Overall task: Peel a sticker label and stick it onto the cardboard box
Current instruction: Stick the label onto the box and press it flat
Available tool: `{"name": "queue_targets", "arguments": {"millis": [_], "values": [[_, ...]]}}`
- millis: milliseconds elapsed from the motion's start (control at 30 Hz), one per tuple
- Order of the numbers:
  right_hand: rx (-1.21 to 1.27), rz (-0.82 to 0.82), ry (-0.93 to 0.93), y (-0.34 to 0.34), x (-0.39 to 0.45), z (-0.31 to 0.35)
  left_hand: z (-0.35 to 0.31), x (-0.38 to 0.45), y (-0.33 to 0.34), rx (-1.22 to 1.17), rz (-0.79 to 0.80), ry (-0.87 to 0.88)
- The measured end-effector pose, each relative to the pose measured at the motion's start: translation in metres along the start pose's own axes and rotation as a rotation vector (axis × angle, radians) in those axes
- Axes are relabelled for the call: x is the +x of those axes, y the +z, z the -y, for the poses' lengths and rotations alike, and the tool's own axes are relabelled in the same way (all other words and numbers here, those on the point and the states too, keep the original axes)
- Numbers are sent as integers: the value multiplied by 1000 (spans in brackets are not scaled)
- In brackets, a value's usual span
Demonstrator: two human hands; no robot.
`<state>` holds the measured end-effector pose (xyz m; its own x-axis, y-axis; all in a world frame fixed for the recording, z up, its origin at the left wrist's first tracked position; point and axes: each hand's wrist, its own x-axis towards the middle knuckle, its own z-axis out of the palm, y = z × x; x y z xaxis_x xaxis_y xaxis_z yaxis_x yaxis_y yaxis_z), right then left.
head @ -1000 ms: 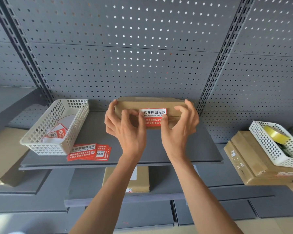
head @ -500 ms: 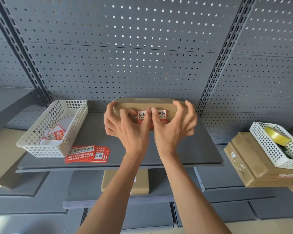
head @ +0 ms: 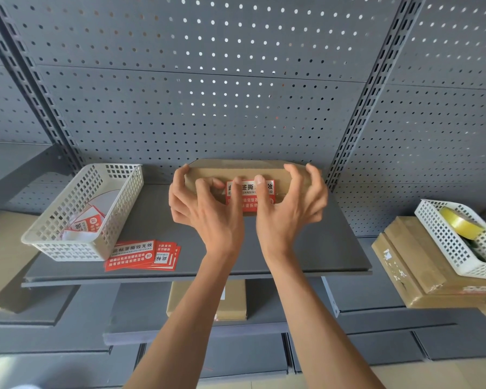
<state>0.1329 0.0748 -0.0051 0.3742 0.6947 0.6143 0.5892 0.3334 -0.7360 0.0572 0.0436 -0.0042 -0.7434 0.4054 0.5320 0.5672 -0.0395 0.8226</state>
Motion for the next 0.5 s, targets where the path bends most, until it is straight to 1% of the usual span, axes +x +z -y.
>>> {"name": "queue_targets", "arguments": {"millis": [267, 500], "values": [[28, 2, 1, -3, 3, -4, 1, 1, -3, -41, -1, -31], [67, 13, 48, -3, 4, -4, -2, 4, -6, -93, -17, -70]]}}
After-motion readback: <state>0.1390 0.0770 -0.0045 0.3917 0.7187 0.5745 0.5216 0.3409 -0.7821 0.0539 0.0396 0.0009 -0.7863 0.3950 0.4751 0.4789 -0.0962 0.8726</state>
